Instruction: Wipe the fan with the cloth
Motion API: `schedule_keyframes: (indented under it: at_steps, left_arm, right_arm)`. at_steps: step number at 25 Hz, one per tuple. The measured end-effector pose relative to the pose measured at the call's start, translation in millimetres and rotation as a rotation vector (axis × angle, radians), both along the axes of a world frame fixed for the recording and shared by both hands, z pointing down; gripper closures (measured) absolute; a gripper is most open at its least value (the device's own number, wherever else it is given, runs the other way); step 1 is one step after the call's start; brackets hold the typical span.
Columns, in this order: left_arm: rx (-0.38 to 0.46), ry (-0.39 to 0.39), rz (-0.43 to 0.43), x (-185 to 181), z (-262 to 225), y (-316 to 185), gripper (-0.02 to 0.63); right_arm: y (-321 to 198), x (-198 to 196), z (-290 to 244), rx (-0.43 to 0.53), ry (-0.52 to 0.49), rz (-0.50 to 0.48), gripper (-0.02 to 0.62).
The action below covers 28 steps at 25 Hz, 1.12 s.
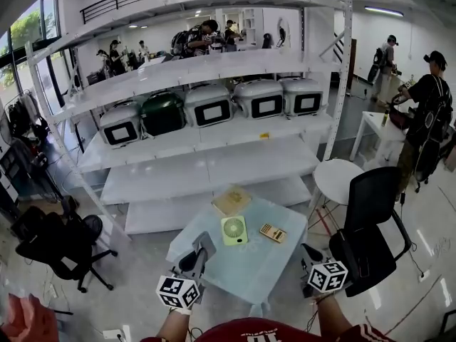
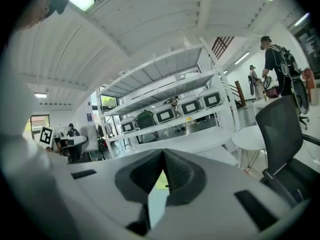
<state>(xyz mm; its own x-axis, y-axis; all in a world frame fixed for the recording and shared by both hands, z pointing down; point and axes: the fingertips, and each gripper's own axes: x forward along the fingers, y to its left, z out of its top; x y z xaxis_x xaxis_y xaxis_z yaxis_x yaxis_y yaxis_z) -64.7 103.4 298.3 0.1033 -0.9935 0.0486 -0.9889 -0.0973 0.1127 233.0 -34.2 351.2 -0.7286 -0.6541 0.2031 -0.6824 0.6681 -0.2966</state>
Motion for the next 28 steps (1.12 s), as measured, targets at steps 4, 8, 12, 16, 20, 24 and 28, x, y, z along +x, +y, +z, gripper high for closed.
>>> schedule_keyframes:
  at_steps: [4, 8, 12, 16, 20, 24, 28]
  left_arm:
    - [0.060, 0.005, 0.003, -12.2, -33.2, 2.2, 0.578]
    - [0.085, 0.004, 0.033, -13.8, -49.7, 2.8, 0.578]
    - [0.077, 0.025, 0.009, -22.1, -53.3, 6.0, 0.578]
    - [0.092, 0.075, -0.024, -32.8, -56.3, 13.6, 0.580]
    - [0.109, 0.051, -0.024, -33.3, -63.0, 20.0, 0.580]
    - [0.119, 0.021, -0.027, -31.2, -66.1, 29.4, 0.580]
    - [0.114, 0.014, -0.031, -32.8, -63.6, 37.4, 0.580]
  right_arm:
    - [2.3, -15.2, -44.3, 0.069, -0.024, 0.005, 0.591]
    - [15.2, -34.7, -83.4, 0.120, -0.086, -0.028, 0.591]
    - [27.1, -57.4, -115.7, 0.159, -0.143, -0.064, 0.591]
    - [34.5, -74.2, -127.1, 0.205, -0.117, -0.064, 0.591]
    - [36.8, -81.7, -124.3, 0.207, -0.106, -0.023, 0.591]
    - [43.1, -86.7, -118.1, 0.222, -0.062, -0.019, 0.594]
    - [52.0, -92.5, -111.5, 0.227, -0.031, -0.028, 0.600]
